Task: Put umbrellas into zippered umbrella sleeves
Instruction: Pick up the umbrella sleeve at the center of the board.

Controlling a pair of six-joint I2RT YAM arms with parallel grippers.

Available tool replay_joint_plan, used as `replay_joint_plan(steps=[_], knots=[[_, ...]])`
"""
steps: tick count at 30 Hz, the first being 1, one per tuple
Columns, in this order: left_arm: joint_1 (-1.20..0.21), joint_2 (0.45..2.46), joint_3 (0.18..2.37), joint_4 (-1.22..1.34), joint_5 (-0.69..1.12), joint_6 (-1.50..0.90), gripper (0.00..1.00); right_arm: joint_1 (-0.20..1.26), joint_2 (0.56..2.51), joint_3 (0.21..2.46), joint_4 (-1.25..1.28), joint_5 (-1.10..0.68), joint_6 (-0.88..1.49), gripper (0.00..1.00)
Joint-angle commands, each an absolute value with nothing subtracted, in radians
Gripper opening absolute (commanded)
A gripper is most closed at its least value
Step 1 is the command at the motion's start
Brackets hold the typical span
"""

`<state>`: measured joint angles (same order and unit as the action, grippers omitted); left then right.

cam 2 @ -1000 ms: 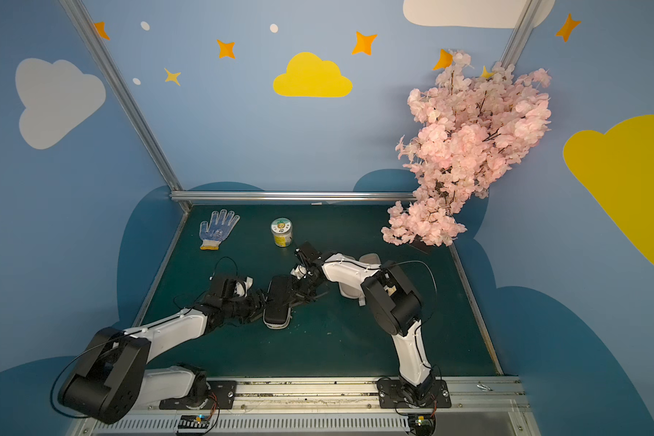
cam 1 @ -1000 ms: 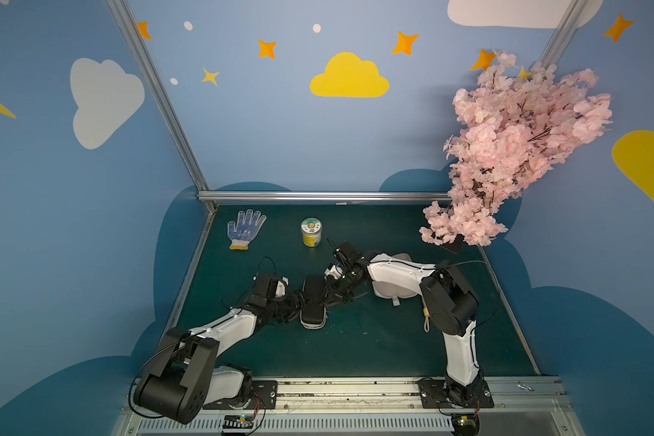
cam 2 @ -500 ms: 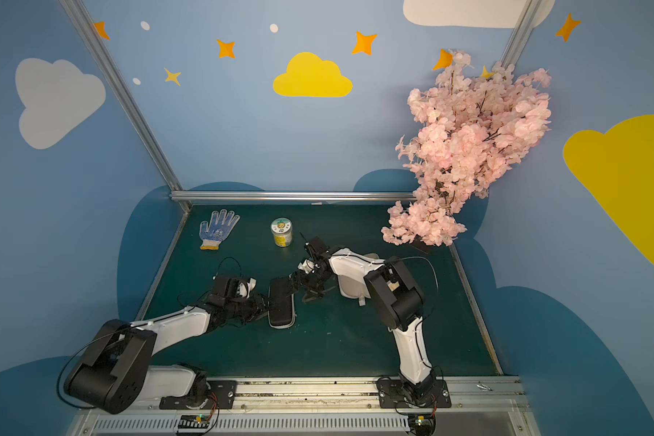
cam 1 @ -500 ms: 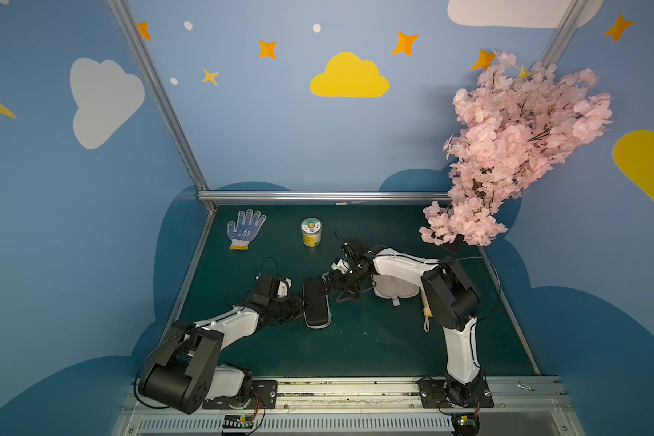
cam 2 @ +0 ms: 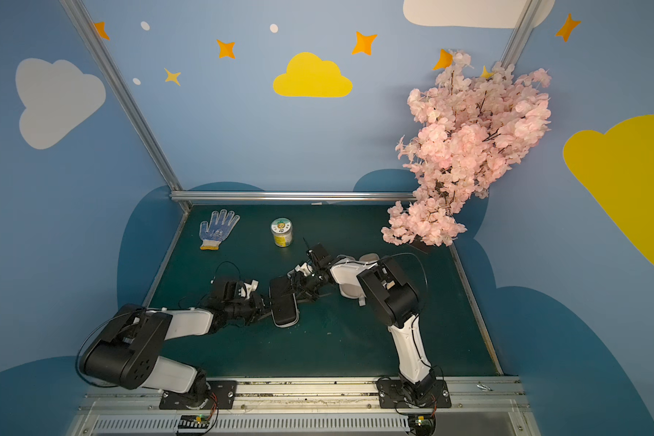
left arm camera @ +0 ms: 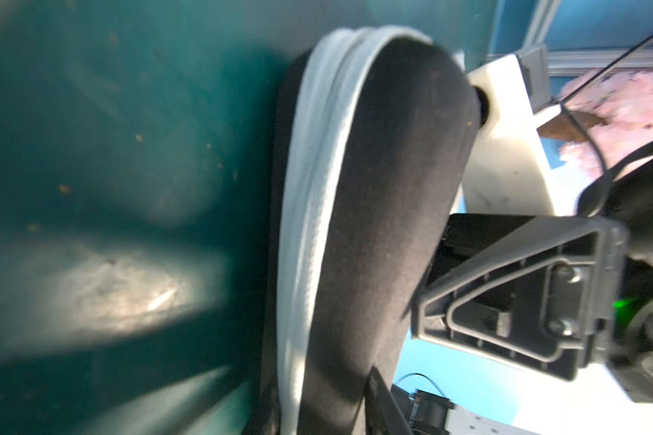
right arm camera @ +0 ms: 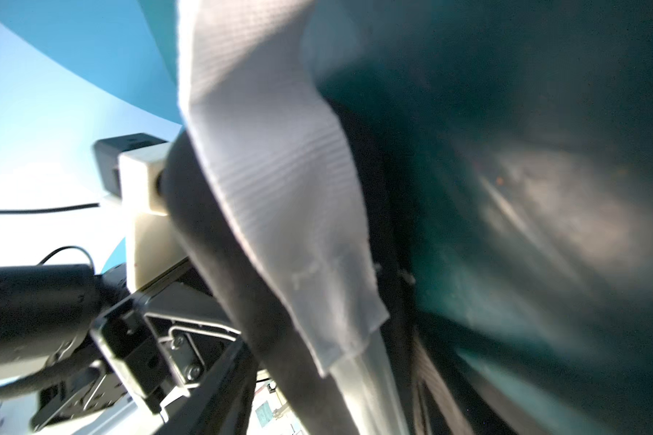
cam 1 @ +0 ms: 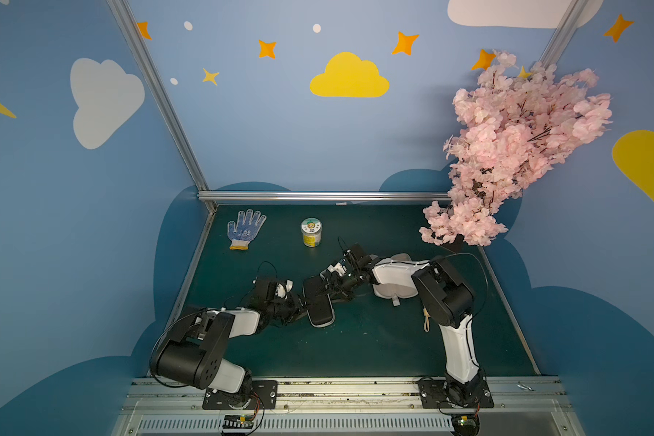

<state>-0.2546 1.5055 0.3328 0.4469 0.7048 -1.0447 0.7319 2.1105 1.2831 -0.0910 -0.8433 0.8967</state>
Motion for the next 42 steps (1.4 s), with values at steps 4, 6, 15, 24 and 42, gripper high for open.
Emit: replay_joint_plan(steps=[4,6,15,24,42], knots=[[-0.290,1.513,0.306,0.358,0.687,-1.099,0.27,0.795,2.120,1.297,0.193,-0.985,0.977,0.45],[-0.286,1.483,0.316,0.323,0.683,-1.081,0.28,0.795,2.125,1.286,0.199,-0.979,0.983,0.34],[-0.200,1.336,0.327,0.201,0.693,-1.033,0.53,0.763,2.048,1.196,0.214,-0.954,0.988,0.00],[-0.194,1.166,0.252,0.205,0.576,-1.108,0.81,0.737,2.033,1.113,0.453,-0.970,1.202,0.00],[-0.228,1.122,0.331,0.410,0.598,-1.214,0.76,0.742,1.933,1.149,0.480,-0.933,1.367,0.00]])
